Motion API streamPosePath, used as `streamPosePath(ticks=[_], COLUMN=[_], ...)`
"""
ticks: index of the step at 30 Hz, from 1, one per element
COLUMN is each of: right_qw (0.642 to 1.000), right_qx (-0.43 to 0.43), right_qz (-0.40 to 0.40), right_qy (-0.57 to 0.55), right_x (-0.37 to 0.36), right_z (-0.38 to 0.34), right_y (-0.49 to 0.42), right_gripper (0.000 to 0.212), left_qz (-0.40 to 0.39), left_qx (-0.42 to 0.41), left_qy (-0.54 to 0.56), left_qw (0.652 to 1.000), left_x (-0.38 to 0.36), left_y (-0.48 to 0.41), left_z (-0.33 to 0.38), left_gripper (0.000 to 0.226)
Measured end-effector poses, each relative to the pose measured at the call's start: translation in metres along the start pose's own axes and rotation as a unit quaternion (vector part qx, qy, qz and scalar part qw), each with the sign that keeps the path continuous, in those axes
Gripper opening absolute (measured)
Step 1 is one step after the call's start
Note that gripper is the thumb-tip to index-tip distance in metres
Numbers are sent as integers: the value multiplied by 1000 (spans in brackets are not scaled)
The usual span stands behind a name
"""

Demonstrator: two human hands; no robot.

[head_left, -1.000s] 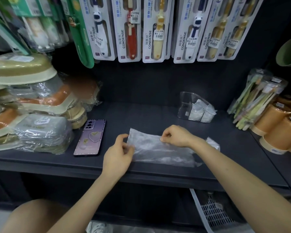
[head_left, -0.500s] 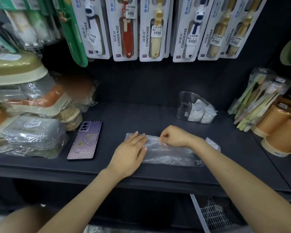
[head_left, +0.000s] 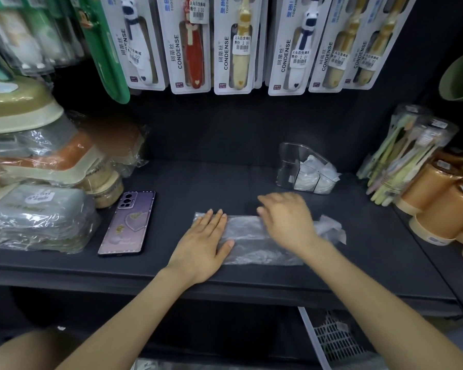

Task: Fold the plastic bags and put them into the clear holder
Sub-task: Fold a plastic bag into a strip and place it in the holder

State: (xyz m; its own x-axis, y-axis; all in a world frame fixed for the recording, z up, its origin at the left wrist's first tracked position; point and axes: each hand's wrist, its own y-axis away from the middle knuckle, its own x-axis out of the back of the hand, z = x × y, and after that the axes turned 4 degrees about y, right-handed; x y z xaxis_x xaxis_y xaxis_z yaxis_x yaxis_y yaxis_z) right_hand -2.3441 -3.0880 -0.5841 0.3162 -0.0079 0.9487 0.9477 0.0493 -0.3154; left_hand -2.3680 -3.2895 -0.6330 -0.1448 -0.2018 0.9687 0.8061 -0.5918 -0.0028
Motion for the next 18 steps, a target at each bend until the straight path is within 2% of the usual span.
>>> streamPosePath(ticks=[2, 5, 8, 9, 12, 15, 18], right_qw=[998, 993, 984, 981, 974, 961, 957], right_qx=[54, 72, 16, -7, -82, -160, -184], right_qz=[16, -86, -174, -186, -196, -204, -201], right_qy=[39, 28, 41, 53, 85, 98, 95], right_x=[-16, -32, -26, -24, -19, -9, -1], right_z=[-24, -42, -25, -15, 28, 73, 80], right_y=[23, 41, 48, 53, 73, 92, 92], right_gripper=[50, 65, 107, 111, 105, 120, 124], left_qz=[-3, -8, -11, -12, -10, -12, -16], left_qx=[-1, 5, 14, 15, 17, 17, 17], left_qy=[-16, -38, -29, -29, -30, -38, -39], left_qw=[1000, 999, 999, 999, 999, 999, 999], left_x=[0, -1, 1, 0, 1, -1, -2], left_y=[0, 1, 0, 0, -1, -1, 0], left_z=[1, 1, 1, 1, 1, 0, -1], left_gripper=[112, 95, 93, 94, 94, 96, 108])
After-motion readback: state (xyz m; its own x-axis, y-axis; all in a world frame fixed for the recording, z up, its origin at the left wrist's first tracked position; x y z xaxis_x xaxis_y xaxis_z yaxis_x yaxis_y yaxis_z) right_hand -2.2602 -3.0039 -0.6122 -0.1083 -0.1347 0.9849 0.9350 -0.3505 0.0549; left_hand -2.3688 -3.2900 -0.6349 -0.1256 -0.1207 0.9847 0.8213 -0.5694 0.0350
